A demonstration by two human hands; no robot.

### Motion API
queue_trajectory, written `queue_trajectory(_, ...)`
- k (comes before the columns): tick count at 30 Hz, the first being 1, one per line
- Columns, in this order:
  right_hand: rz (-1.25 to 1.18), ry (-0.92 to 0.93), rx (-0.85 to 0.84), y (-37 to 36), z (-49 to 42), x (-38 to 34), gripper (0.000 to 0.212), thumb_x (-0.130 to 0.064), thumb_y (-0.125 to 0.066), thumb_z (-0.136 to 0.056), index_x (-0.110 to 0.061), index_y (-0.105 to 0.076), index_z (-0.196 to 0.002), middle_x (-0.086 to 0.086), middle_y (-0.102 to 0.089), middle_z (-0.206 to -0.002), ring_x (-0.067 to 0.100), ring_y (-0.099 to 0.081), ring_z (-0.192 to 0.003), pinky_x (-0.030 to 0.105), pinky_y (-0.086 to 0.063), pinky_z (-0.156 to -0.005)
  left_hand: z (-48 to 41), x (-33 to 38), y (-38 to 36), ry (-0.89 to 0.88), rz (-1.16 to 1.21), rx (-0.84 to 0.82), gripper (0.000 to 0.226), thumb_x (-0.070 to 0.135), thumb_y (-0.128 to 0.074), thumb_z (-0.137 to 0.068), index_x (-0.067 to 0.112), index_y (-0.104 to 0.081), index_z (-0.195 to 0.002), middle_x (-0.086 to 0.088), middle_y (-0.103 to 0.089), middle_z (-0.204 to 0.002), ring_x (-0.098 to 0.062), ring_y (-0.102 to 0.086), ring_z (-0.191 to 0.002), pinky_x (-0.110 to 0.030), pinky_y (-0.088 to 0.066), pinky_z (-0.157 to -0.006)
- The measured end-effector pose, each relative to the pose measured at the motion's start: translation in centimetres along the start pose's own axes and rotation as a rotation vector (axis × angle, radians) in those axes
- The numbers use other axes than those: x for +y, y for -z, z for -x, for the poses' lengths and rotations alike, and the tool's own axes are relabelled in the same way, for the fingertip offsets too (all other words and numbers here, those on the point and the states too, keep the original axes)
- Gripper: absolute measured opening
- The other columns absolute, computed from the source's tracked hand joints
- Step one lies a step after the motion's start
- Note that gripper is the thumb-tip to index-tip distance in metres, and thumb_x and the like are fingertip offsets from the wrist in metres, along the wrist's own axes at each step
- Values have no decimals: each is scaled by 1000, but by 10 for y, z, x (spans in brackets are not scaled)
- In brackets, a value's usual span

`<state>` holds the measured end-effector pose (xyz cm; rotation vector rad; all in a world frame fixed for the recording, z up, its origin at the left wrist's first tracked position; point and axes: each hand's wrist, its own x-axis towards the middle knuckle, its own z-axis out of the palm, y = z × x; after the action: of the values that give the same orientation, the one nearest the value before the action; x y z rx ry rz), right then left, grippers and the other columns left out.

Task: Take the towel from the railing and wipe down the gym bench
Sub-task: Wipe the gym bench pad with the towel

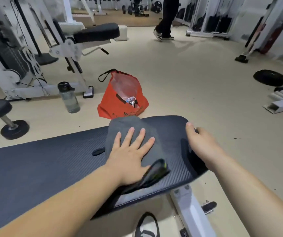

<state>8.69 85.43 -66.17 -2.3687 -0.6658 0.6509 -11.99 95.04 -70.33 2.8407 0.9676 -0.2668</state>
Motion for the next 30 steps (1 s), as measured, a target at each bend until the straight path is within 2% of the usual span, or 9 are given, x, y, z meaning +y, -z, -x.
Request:
queue_trajectory(2,-81,-4,21,7,-6,7,76,-77,-18,-86,-12,-54,-103,21,-65,-122,34,-58,-110,47,-45,-97,-10,33,-5,-1,-13,-1,81,71,-19,-95,40,16,-161,1,28,-170,-36,34,-153,-65,16,-121)
queue_trajectory(4,-158,-29,18,12,-13,15,81,-70,-20,-97,-5,-61,-119,20,-64,-126,36,-59,-117,48,-45,-100,-8,67,-6,-129,31,-31,88,80,-17,-90,40,14,-162,2,29,-170,-34,38,-151,-64,21,-119)
queue_trajectory(7,-227,-79,5,16,-18,20,75,-61,-17,-105,-6,-59,-135,14,-62,-130,34,-55,-123,41,-42,-99,-28,91,-4,-299,26,-45,93,86,-23,-86,42,7,-162,4,26,-170,-30,38,-151,-61,23,-119)
queue_trajectory(10,-275,-79,46,18,-23,21,75,-61,-16,-105,-9,-56,-143,17,-60,-142,35,-53,-132,45,-41,-110,-73,97,5,-341,41,-46,95,90,-25,-82,45,1,-162,6,19,-173,-28,30,-155,-59,21,-121)
queue_trajectory(13,-244,-39,87,13,-25,16,74,-63,-19,-103,-14,-61,-138,18,-63,-140,37,-56,-130,48,-42,-112,-108,105,11,-295,55,-32,104,91,-14,-71,43,3,-163,7,16,-173,-28,24,-157,-60,17,-122)
queue_trajectory(16,-170,21,112,0,-24,5,86,-75,-19,-85,-17,-65,-127,15,-67,-131,38,-59,-124,54,-46,-108,-118,94,15,-238,31,-9,111,83,-6,-62,40,2,-164,8,17,-173,-27,23,-158,-60,14,-124)
queue_trajectory(22,-66,231,33,-24,-10,-21,54,-51,-49,-100,-15,-63,-139,6,-65,-143,27,-57,-134,41,-44,-112,-68,-6,6,31,89,67,98,96,-12,-76,49,2,-161,11,18,-172,-21,23,-158,-56,13,-125)
queue_trajectory(25,-39,289,-26,-37,-3,-35,44,-46,-54,-100,-15,-70,-127,1,-72,-129,24,-62,-124,35,-47,-102,-19,-66,0,151,92,76,96,96,-10,-77,50,4,-160,11,20,-171,-19,22,-158,-54,12,-127)
queue_trajectory(30,-14,385,-134,-59,14,-63,31,-44,-57,-100,-22,-76,-110,-6,-76,-104,18,-68,-103,34,-51,-89,64,-125,-14,321,82,89,92,96,-1,-77,54,11,-158,12,23,-170,-19,27,-156,-54,10,-127)
